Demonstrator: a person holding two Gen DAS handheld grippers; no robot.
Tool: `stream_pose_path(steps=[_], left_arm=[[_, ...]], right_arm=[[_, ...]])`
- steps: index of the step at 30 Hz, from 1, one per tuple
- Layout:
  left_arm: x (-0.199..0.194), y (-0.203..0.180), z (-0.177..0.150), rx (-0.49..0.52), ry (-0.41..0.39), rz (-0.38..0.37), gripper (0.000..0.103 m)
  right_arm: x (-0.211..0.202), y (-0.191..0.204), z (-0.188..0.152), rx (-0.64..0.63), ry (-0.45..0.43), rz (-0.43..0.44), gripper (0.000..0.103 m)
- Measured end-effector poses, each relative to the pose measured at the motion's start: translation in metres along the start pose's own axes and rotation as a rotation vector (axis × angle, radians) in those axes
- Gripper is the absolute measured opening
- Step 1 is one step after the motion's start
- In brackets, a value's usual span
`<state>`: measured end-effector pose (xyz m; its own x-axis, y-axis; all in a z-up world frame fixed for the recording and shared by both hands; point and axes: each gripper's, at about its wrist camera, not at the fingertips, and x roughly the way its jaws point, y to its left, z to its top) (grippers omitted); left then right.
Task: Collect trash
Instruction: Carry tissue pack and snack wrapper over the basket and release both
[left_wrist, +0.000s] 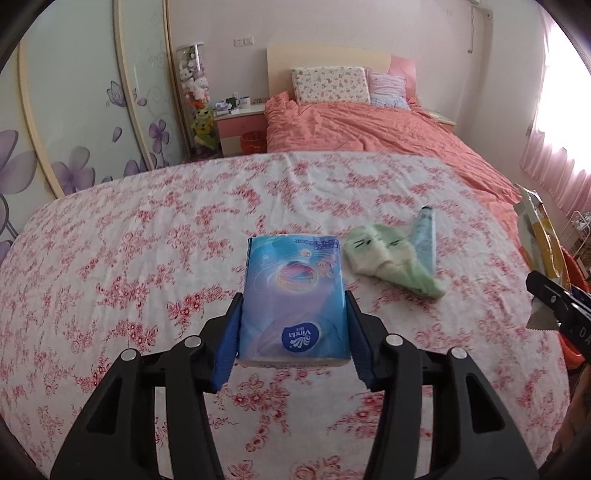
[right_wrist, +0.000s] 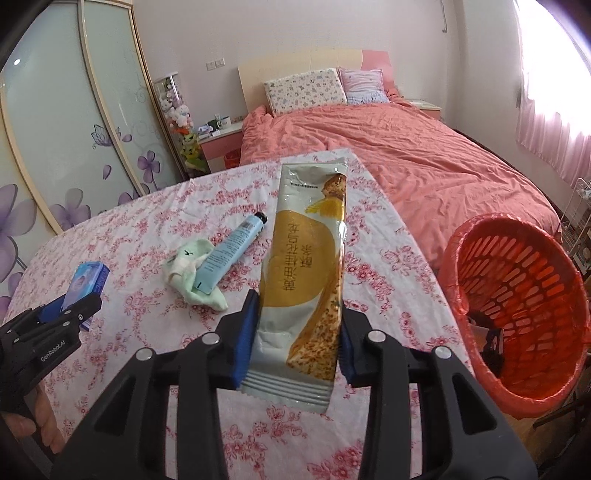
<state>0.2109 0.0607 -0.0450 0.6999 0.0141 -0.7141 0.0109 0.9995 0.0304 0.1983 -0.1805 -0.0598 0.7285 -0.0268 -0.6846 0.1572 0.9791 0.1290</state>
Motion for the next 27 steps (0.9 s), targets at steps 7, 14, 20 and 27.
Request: stream_pose_path(steps=[7, 14, 20, 27], left_arm=[[-0.026, -0.032, 0.011, 0.03, -0.039, -0.072, 0.052], [-0.046, -0.081, 0.021, 0.089, -0.074, -0.162, 0.052], [-0.06, -0.138, 0.026, 0.147, -0.096, -0.275, 0.052], [-0.063, -0.2, 0.028, 0.201, -0.08, -0.431, 0.052]], right_arm=[[-0.036, -0.016, 0.002, 0.009, -0.054, -0.01, 0.038], [-0.07, -0.051, 0.003, 0.044, -0.107, -0.044, 0.038], [-0.101, -0.096, 0.006, 0.103, -0.162, -0.081, 0.038], [-0.12, -0.161, 0.006, 0.196, -0.191, -0.105, 0.038]])
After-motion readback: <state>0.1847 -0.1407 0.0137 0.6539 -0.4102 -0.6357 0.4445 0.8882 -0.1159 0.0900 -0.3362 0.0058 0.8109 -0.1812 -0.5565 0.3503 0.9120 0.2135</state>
